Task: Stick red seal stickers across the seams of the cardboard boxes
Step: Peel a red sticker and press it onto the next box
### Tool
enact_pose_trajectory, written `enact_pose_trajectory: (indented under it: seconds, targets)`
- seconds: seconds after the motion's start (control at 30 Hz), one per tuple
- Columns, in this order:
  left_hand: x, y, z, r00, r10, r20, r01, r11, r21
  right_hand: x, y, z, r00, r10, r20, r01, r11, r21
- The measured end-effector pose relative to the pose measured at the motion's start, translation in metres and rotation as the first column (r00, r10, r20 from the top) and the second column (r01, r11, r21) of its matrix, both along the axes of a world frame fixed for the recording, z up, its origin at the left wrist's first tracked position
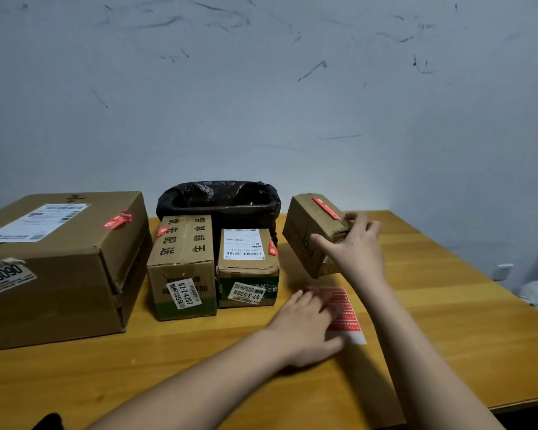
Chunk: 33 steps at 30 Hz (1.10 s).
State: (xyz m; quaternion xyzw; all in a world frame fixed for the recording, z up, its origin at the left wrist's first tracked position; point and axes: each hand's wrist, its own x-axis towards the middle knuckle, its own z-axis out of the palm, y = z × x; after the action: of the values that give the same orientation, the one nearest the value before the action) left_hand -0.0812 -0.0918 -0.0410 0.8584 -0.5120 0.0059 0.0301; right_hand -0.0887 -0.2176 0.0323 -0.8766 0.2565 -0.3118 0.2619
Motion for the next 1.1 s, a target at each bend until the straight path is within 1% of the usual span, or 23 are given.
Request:
enact_pose_trajectory:
  seconds: [0.07,0.2,0.33,0.4,0.47,0.57,0.63,0.73,0.83,0.9,0.93,1.0,1.07,1.1]
  targets:
    - [0.001,-0.004,-0.004,0.999,-0.014,-0.034,0.015,1.000,0.025,0.001,0.000,-0.002,1.000,-0.002,-0.022,0.002,1.000,-0.004]
    - [0.003,-0.021,-0.014,0.998,-0.062,-0.029,0.063,0.996,0.059,0.005,-0.001,-0.007,0.998,-0.002,-0.062,0.001,1.000,-0.003]
    - [0.000,-0.043,-0.024,0.995,-0.095,-0.044,0.094,0.995,-0.026,0.009,-0.002,-0.013,0.996,0.000,-0.086,-0.001,1.000,-0.007]
    - [-0.002,-0.052,-0.025,0.994,-0.102,-0.038,0.101,0.994,-0.037,0.009,-0.003,-0.015,0.995,-0.003,-0.099,0.002,1.000,-0.003]
    - [-0.003,-0.058,-0.024,0.996,-0.086,-0.032,0.086,0.996,-0.018,0.011,-0.005,-0.017,0.993,-0.006,-0.114,0.006,1.000,-0.006]
    - [-0.002,-0.066,-0.026,0.999,-0.001,-0.037,0.002,1.000,0.028,0.014,-0.005,-0.018,0.993,-0.006,-0.121,0.005,1.000,-0.008]
    - [-0.001,-0.071,-0.031,0.999,0.028,-0.043,-0.026,0.999,0.047,0.016,-0.003,-0.019,0.992,0.002,-0.128,-0.003,1.000,-0.013]
    - [0.002,-0.069,-0.033,0.998,-0.006,-0.055,0.005,1.000,-0.024,0.019,-0.001,-0.022,0.990,0.008,-0.140,-0.011,1.000,-0.024]
    - [0.003,-0.048,-0.024,0.997,-0.074,-0.037,0.071,0.994,-0.089,0.021,0.001,-0.026,0.992,0.007,-0.122,-0.010,1.000,-0.027]
    - [-0.001,-0.027,-0.004,0.997,-0.052,-0.058,0.046,0.994,-0.096,0.024,0.005,-0.028,0.994,0.004,-0.107,-0.007,1.000,-0.026]
    - [-0.002,-0.017,0.005,0.998,-0.022,-0.066,0.017,0.998,-0.068,0.025,0.008,-0.029,0.995,0.003,-0.099,-0.006,1.000,-0.024]
    - [-0.002,0.003,0.019,1.000,-0.006,-0.015,0.005,0.997,-0.082,0.029,0.015,-0.030,0.997,0.002,-0.080,-0.005,1.000,-0.026]
    - [-0.002,0.020,0.024,0.998,-0.015,0.061,0.025,0.985,-0.173,0.032,0.021,-0.032,0.997,-0.009,-0.070,0.006,0.999,-0.036]
    - [0.000,0.027,0.024,0.995,-0.017,0.101,0.042,0.967,-0.250,0.033,0.024,-0.032,0.997,-0.017,-0.071,0.014,0.999,-0.043]
